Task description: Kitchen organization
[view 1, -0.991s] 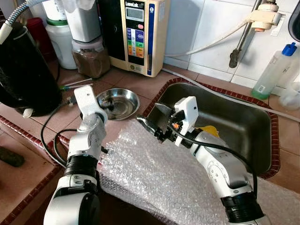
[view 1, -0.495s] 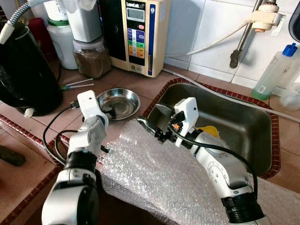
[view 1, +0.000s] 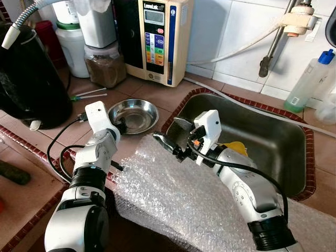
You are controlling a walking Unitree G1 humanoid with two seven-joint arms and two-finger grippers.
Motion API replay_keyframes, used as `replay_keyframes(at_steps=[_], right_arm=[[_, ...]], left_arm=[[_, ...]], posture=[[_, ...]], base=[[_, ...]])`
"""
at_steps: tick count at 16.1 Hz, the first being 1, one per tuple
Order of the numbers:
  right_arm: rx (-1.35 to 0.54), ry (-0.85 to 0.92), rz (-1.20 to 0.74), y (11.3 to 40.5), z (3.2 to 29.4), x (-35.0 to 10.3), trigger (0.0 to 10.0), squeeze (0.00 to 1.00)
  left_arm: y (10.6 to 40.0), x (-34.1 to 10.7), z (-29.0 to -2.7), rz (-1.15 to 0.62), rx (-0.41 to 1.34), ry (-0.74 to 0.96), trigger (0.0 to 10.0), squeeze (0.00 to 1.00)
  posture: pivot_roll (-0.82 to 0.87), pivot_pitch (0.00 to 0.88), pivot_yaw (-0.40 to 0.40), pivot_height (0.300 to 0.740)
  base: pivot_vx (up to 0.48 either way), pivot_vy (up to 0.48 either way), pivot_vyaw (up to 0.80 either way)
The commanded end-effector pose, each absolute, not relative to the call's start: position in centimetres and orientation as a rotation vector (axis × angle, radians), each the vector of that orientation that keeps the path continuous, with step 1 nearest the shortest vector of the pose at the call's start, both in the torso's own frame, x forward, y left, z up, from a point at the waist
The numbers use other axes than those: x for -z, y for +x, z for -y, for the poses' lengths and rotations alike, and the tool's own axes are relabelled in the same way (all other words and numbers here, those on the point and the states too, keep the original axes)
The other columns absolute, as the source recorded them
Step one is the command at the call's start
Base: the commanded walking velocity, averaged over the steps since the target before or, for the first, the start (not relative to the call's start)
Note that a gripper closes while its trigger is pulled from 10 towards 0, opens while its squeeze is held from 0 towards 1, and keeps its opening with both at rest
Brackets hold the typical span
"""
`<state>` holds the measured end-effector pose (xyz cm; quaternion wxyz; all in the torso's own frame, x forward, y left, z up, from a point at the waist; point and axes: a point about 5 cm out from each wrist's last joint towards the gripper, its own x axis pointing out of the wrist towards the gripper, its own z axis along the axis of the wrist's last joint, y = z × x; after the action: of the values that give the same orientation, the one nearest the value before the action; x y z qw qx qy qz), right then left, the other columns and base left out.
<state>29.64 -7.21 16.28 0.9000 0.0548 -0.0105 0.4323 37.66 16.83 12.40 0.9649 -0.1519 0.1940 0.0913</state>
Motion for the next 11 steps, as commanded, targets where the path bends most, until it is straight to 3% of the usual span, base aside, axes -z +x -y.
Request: replay_keyframes(at_steps=[1,9,11], right_arm=[[-0.903,0.103,0.026,29.5,7.2,-16.3,10.0,0.00],[-0.907,0.063,-0.023,29.5,7.3,-15.5,10.0,0.00],[-0.898,-0.048,-0.098,29.6,7.5,-13.9,10.0,0.00]], left_arm=[[37.4,-11.5,-16.3,-0.440,-0.169,-0.323,0.0,0.00],[37.4,-11.6,-16.3,-0.395,-0.138,-0.287,0.0,0.00],[37.4,-11.8,-16.1,-0.346,-0.114,-0.270,0.0,0.00]], posture=[[0.04,0.000,0.026,0.740],[0.04,0.000,0.022,0.740],[0.04,0.000,0.021,0.740]], base=[[0.000,0.000,0.00],[0.000,0.000,0.00],[0.000,0.000,0.00]])
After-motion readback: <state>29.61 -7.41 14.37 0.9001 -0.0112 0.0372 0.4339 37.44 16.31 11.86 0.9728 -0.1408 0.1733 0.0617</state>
